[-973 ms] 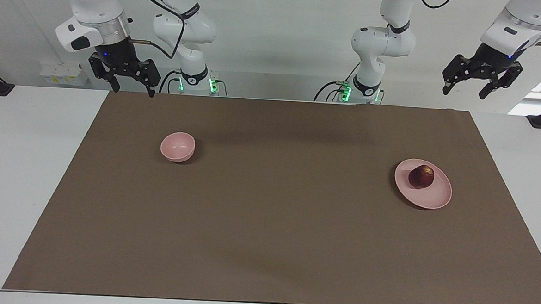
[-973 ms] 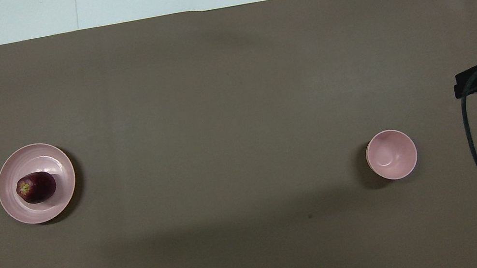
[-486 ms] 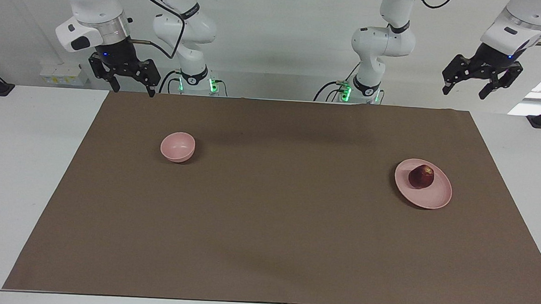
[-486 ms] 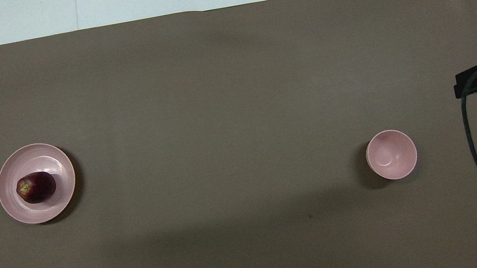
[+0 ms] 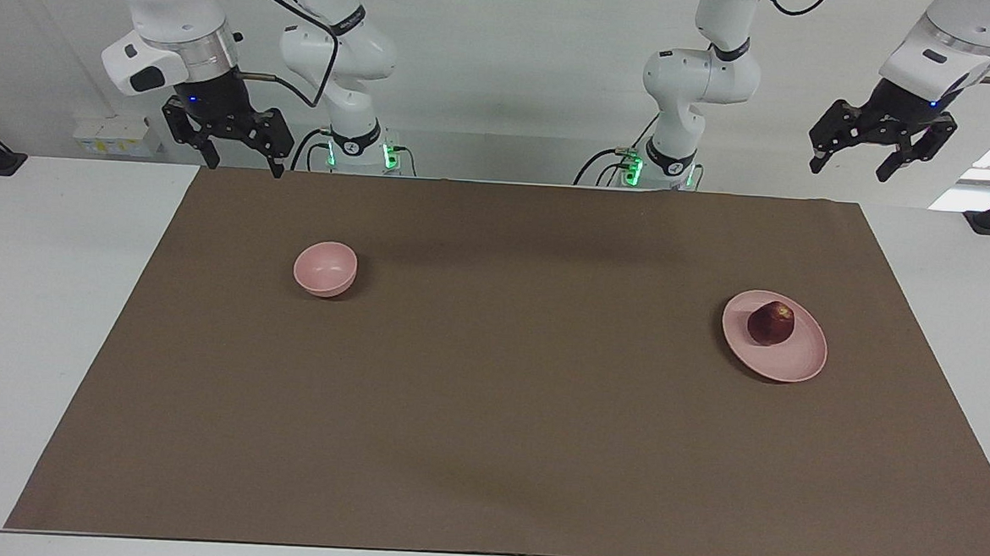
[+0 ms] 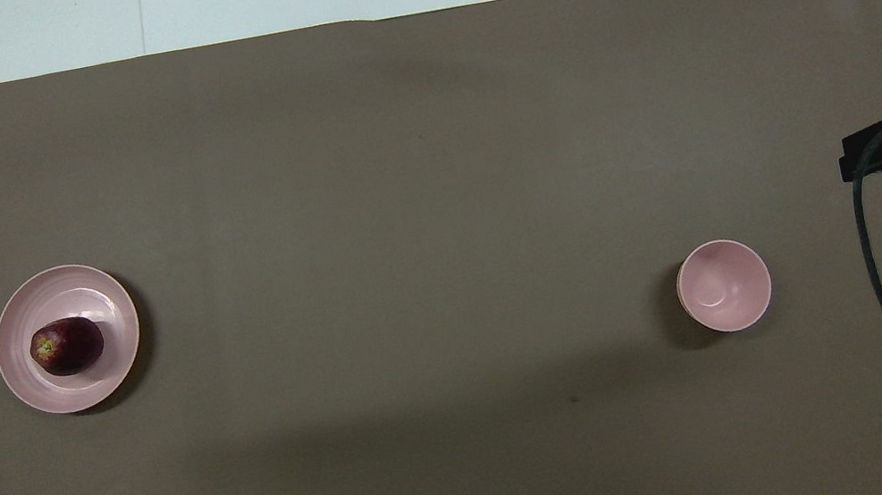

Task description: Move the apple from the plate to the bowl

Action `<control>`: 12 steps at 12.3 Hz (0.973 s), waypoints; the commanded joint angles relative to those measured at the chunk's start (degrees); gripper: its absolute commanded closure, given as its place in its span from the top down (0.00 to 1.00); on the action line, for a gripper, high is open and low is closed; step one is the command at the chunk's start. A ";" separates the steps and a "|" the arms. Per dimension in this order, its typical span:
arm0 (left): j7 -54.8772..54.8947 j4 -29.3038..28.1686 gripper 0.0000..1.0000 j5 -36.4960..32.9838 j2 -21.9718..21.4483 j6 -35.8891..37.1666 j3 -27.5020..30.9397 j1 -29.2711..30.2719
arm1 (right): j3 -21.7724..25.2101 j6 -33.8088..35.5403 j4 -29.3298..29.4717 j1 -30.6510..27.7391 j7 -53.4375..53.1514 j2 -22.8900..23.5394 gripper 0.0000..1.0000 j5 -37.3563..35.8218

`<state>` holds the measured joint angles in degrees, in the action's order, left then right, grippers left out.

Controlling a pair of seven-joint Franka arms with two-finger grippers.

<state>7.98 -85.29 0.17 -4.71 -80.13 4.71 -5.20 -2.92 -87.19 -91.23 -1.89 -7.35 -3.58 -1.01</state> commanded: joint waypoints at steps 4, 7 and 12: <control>-0.42 0.30 1.00 -0.79 -0.21 0.32 -0.06 0.10 | -0.15 0.61 0.44 -0.84 1.46 -0.03 1.00 1.45; -0.42 0.30 1.00 -0.79 -0.30 0.33 -0.06 0.10 | -0.15 0.61 0.44 -0.84 1.46 -0.03 1.00 1.45; -0.42 0.30 1.00 -0.79 -0.21 0.33 -0.06 0.10 | -0.15 0.61 0.44 -0.84 1.46 -0.03 1.00 1.45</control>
